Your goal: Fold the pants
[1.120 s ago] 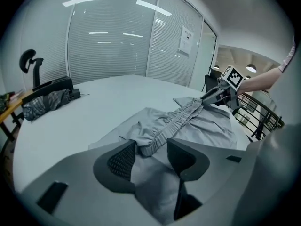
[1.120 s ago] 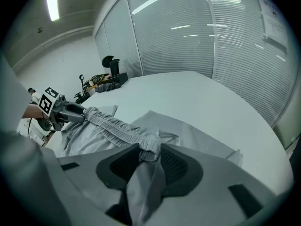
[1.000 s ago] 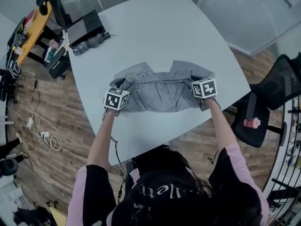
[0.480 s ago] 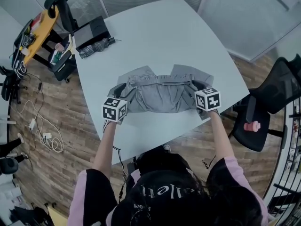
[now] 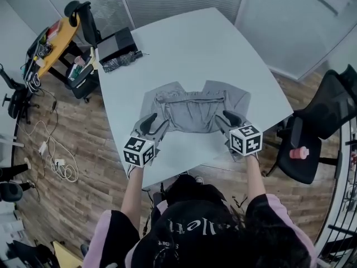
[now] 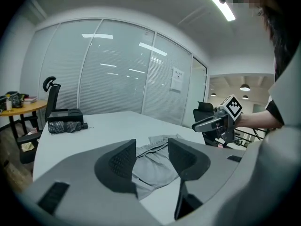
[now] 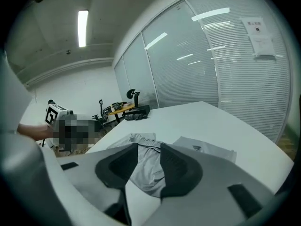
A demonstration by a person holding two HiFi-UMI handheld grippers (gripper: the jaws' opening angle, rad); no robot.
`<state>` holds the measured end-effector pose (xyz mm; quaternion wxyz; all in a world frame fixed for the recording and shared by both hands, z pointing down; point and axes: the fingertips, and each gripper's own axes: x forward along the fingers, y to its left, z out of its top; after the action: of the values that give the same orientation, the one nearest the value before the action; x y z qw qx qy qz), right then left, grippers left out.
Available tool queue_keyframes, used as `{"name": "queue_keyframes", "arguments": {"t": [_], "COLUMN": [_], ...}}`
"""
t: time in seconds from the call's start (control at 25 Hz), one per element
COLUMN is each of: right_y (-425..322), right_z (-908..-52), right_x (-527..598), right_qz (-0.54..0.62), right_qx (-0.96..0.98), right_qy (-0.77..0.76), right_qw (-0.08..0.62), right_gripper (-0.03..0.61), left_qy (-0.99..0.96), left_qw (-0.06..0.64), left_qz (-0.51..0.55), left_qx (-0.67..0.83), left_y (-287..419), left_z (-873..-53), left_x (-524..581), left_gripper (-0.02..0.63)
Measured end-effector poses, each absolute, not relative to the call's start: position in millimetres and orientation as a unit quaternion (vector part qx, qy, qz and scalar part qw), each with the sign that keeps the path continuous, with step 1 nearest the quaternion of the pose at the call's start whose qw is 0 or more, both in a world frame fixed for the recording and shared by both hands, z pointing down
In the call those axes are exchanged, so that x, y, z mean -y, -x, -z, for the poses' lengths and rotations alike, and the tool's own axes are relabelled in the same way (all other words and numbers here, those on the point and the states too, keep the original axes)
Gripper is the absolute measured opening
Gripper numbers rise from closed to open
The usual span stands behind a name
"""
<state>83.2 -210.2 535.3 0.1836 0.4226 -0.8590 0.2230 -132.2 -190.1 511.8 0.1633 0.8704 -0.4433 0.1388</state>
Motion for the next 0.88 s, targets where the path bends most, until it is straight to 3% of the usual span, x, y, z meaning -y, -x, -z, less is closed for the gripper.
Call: {"name": "queue_keyframes", "arguments": {"t": [0.6, 0.88], "right_y": [-72.9, -56.6], "right_z": [-504.7, -494.5], "right_x": [92.6, 55.1], "right_qz": [-0.231, -0.217], "right_qx": [0.889, 0.908], "right_qy": [-0.371, -0.334], "right_qw": [0.138, 0.129], "right_gripper": [0.107, 0.082], "left_qy": [-0.854, -0.841], "left_qw": [0.18, 0.159], "left_qz": [-0.081, -0.113], "left_qx": [0.481, 0.504], "left_y": [107.4, 106.6], "left_z": [-474.0, -473.8], "left_x": [61.7, 14.1], "left_gripper": [0.212, 0.189]}}
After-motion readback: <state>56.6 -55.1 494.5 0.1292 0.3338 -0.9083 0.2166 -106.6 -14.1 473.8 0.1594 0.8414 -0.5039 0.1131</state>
